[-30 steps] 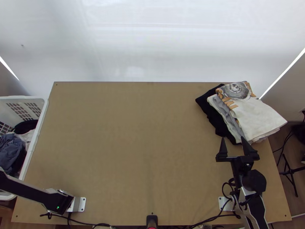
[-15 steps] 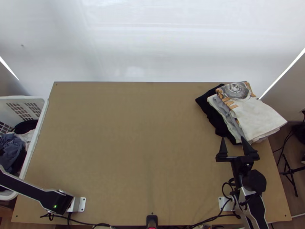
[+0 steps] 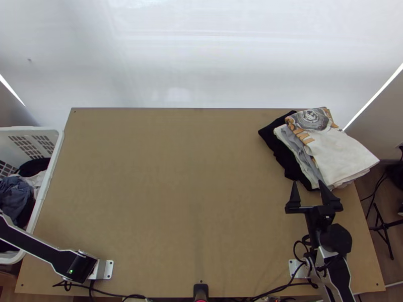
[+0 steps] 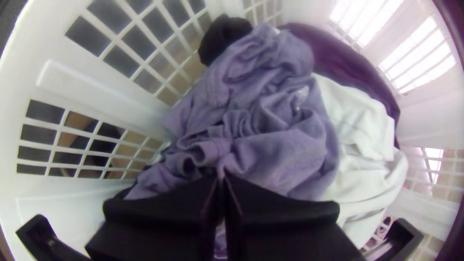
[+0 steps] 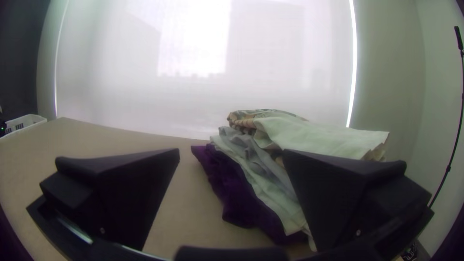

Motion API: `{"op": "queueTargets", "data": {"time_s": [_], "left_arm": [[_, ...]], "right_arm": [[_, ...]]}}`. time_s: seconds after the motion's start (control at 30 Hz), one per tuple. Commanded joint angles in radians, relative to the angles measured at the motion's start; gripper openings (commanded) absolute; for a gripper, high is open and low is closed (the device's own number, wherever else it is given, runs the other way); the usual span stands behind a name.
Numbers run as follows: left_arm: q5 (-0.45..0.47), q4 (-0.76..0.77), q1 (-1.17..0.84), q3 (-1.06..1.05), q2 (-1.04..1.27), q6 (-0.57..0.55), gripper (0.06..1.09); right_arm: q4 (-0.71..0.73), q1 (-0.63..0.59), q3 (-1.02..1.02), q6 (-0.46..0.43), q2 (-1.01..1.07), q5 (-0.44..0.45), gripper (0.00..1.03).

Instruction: Fold the t-shirt

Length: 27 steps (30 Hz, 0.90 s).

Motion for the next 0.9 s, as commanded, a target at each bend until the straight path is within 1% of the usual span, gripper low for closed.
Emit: {"op": "queueTargets", "data": {"time_s": [0.0, 0.07, 0.1, 0.17, 0.3, 0.37, 0.5, 0.53, 0.6, 0.67, 0.83, 0.87], "left_arm": [[0.2, -0.105, -0.004, 0.015, -0.197, -0.096, 0.09], [0.321, -0.108, 0.001, -0.007, -0.325, -0.134, 0.09], [0.357, -0.091, 0.004, -0.014, -0.387, -0.174, 0.09], [0.415, -0.077, 0.004, -0.013, -0.492, -0.217, 0.09], [0.479, -0.019, 0.001, -0.003, -0.662, -0.344, 0.09], [0.526, -0.008, -0.007, -0.002, -0.725, -0.369, 0.09], [0.559, 0.019, -0.051, 0.02, -0.818, -0.476, 0.09], [0.595, 0.012, -0.074, 0.018, -0.861, -0.488, 0.09], [0.604, -0.005, -0.124, -0.005, -0.92, -0.513, 0.09], [0.607, -0.037, -0.185, -0.059, -0.989, -0.508, 0.09], [0.604, -0.039, -0.352, -0.264, -1.162, -0.488, 0.09], [0.599, -0.045, -0.398, -0.319, -1.2, -0.467, 0.09]], "right_arm": [[0.0, 0.0, 0.0, 0.002, 0.0, 0.0, 0.99], [0.0, 0.0, 0.0, 0.002, 0.0, 0.0, 0.99], [0.0, 0.0, 0.0, 0.002, 0.0, 0.0, 0.99], [0.0, 0.0, 0.0, 0.002, 0.0, 0.0, 0.99], [0.0, 0.0, 0.0, 0.002, 0.0, 0.0, 0.99], [0.0, 0.0, 0.0, 0.002, 0.0, 0.0, 0.99], [0.0, 0.0, 0.0, 0.002, 0.0, 0.0, 0.99], [0.0, 0.0, 0.0, 0.002, 0.0, 0.0, 0.99], [0.0, 0.0, 0.0, 0.002, 0.0, 0.0, 0.99], [0.0, 0.0, 0.0, 0.002, 0.0, 0.0, 0.99], [0.0, 0.0, 0.0, 0.002, 0.0, 0.0, 0.99], [0.0, 0.0, 0.0, 0.002, 0.0, 0.0, 0.99]]}}
